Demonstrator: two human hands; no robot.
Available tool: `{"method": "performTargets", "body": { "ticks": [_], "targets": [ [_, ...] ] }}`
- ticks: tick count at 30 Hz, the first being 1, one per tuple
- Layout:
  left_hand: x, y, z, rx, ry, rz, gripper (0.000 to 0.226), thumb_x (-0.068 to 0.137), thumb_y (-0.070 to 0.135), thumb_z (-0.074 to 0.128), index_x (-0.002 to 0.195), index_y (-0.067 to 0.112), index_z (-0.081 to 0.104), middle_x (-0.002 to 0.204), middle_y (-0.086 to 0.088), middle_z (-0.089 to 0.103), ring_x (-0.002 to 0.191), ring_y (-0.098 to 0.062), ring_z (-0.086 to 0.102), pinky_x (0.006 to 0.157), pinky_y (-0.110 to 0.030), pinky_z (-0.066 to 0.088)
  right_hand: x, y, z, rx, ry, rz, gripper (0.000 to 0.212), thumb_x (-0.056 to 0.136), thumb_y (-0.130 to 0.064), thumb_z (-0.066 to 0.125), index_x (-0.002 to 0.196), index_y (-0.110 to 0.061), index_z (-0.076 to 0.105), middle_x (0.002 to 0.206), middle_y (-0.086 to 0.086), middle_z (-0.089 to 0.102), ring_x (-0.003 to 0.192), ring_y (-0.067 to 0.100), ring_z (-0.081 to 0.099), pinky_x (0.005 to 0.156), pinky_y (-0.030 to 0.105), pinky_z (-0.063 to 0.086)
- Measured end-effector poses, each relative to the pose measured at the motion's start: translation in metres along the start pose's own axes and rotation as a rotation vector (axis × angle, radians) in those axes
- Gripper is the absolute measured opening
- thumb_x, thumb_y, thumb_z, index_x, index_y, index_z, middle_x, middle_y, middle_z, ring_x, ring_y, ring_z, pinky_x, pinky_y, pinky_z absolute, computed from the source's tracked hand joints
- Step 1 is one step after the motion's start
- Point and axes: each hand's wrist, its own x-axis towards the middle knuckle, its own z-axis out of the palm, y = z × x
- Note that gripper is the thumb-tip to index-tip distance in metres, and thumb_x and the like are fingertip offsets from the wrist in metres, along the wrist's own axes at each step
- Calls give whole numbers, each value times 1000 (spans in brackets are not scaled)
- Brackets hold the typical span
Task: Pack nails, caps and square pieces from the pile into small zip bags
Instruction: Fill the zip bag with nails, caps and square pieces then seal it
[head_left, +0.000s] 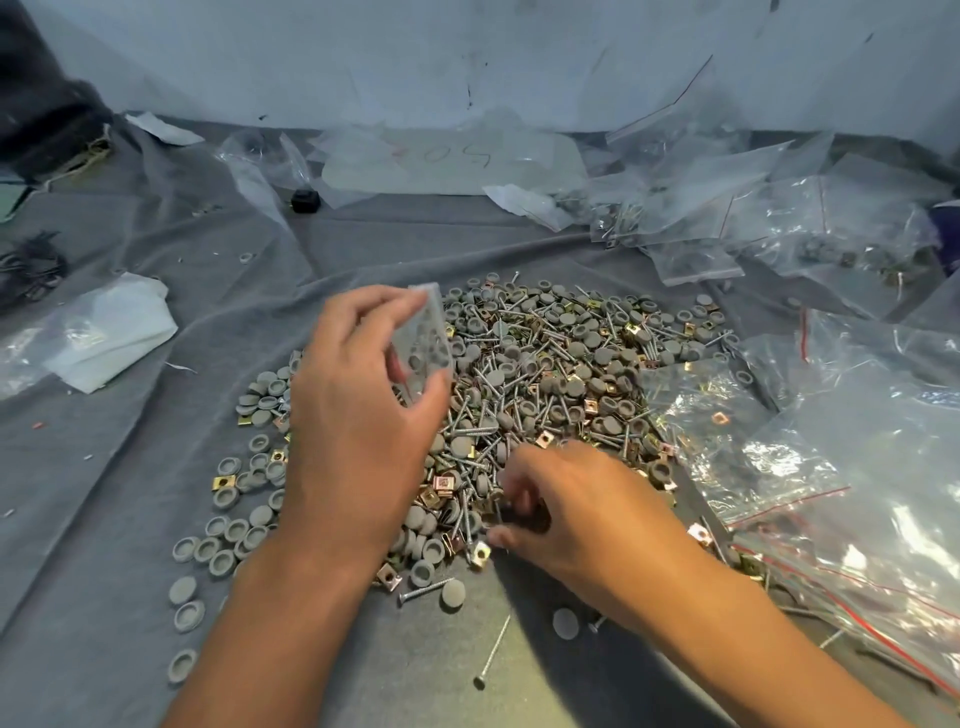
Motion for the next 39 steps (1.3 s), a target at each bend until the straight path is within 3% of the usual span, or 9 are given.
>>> {"method": "performTargets", "body": {
  "ticks": [4, 7, 10, 20, 23, 26, 29, 34, 39],
  "targets": [
    [-3, -3, 3, 35, -105, 37, 59, 82, 17, 77, 137, 18, 57, 125, 13, 48, 100, -1, 49, 87, 4, 37, -3, -1, 3, 8, 8, 28, 26, 89, -46, 67, 100, -41, 44, 78, -22, 49, 73, 3, 46, 56, 17, 35],
    [-2, -5, 4, 32, -118, 51, 60, 80, 17, 80, 135, 20, 58, 122, 14, 49, 94, -2, 49, 87, 3, 38, -2, -3, -2, 128, 21, 25, 20, 92, -38, 64, 108, -41, 51, 88, -21, 58, 82, 0, 54, 72, 24, 50],
    [-1, -6, 4, 29, -110, 41, 61, 79, 16, 81, 135, 21, 58, 121, 15, 49, 92, -2, 49, 89, 2, 38, -1, -14, 1, 139, 18, -33, 12, 95, -43, 57, 107, -40, 57, 97, -22, 53, 90, 0, 49, 80, 24, 48],
    [-4, 0, 7, 28, -141, 47, 60, 80, 17, 79, 136, 22, 58, 123, 16, 49, 89, -4, 48, 87, 2, 37, 5, -41, 19, 68, 153, 130, 24, 94, -51, 59, 86, -37, 41, 76, -12, 45, 78, 12, 42, 63, 33, 33],
    [-4, -1, 7, 13, -137, 39, 59, 81, 15, 79, 136, 21, 58, 122, 15, 49, 91, -4, 49, 87, 3, 36, 5, -40, 21, 120, 148, 128, 20, 92, -47, 64, 88, -38, 47, 78, -13, 48, 78, 10, 47, 65, 33, 41],
    [-5, -2, 5, 12, -139, 36, 59, 82, 17, 78, 136, 22, 57, 122, 17, 47, 94, -3, 49, 87, 4, 35, 4, -31, 21, 281, 148, 145, 19, 89, -41, 71, 83, -35, 54, 78, -16, 61, 70, 3, 57, 65, 24, 48],
    [-4, -2, 5, 13, -143, 36, 59, 82, 18, 78, 137, 24, 57, 123, 18, 46, 95, -2, 48, 86, 4, 36, 6, -21, 13, 522, 199, 176, 18, 86, -36, 77, 79, -31, 61, 76, -22, 66, 58, 2, 58, 53, 15, 43],
    [-4, -3, 6, 6, -157, 44, 60, 80, 18, 80, 135, 24, 58, 121, 19, 48, 87, 0, 46, 86, 4, 35, 13, -5, -10, 960, 222, 138, 17, 84, -27, 81, 80, -23, 65, 82, 1, 75, 78, 17, 71, 74, 32, 56],
    [-6, 1, 10, -14, -232, 88, 62, 78, 20, 81, 135, 25, 58, 123, 21, 46, 92, 6, 47, 86, -2, 40, 14, -10, -31, 1120, 497, -115, 12, 85, -29, 79, 86, -31, 68, 93, 6, 74, 71, 24, 65, 60, 28, 53]
  ]
}}
